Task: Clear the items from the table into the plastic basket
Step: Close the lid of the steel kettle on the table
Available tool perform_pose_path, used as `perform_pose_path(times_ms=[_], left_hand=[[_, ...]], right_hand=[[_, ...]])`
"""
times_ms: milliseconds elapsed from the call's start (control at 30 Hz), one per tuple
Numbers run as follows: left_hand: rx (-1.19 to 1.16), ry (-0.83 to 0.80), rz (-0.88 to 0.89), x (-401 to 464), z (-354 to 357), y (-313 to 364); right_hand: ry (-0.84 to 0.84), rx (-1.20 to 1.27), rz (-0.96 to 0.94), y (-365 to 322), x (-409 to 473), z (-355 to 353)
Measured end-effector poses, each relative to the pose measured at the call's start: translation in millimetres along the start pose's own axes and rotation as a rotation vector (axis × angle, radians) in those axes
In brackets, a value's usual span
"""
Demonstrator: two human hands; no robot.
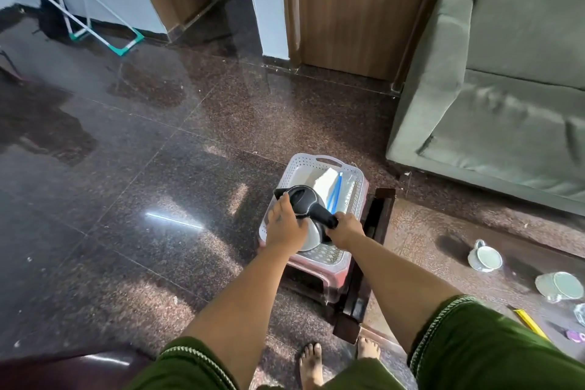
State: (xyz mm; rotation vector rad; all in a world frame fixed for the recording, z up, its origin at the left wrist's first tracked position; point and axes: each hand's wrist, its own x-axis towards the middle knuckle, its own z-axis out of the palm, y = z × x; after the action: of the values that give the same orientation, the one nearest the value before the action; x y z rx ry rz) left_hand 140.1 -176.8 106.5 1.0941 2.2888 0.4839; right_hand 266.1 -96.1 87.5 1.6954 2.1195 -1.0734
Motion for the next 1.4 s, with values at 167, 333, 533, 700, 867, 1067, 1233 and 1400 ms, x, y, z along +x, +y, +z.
perform_pose_path(times_ms=[167, 333, 533, 700, 867, 1067, 1233, 1400], left_hand=[[0.037, -0.123, -0.17, 0.9, 11.6, -11.4], [-0.093, -0.125, -0.186, 14.1, 18.1, -13.5], [-0.2, -0.061, -0.17, 22.5, 23.9, -10.8], [-0.236, -0.046, -0.229, 27.1, 17.5, -11.5], [-0.218, -0.031, -0.184, 14.5, 13.6, -5.3], [-0.412, -0.054, -0.106, 0.2, 13.0, 14.7], [-0.483, -0.042, 0.042, -7.4, 21.2, 46.9], [-0.478, -0.146, 0.149, -31.7, 30.3, 102.2]], right_hand=[[-0.057, 0.055, -0.016, 4.0, 8.7, -1.8], [-0.104, 0.111, 0.021, 1.0, 19.3, -1.1], [-0.107, 0.194, 0.033, 0.1, 22.5, 5.1], [-0.069, 0.233, -0.004, -2.6, 15.3, 2.4], [-0.048, 0.323, -0.015, 7.3, -5.3, -13.2], [0.063, 0.445, -0.05, 26.4, -42.1, -38.1], [0.196, 0.639, -0.053, 49.2, -76.1, -56.7], [0.324, 0.763, -0.024, 92.0, -111.8, -84.6]])
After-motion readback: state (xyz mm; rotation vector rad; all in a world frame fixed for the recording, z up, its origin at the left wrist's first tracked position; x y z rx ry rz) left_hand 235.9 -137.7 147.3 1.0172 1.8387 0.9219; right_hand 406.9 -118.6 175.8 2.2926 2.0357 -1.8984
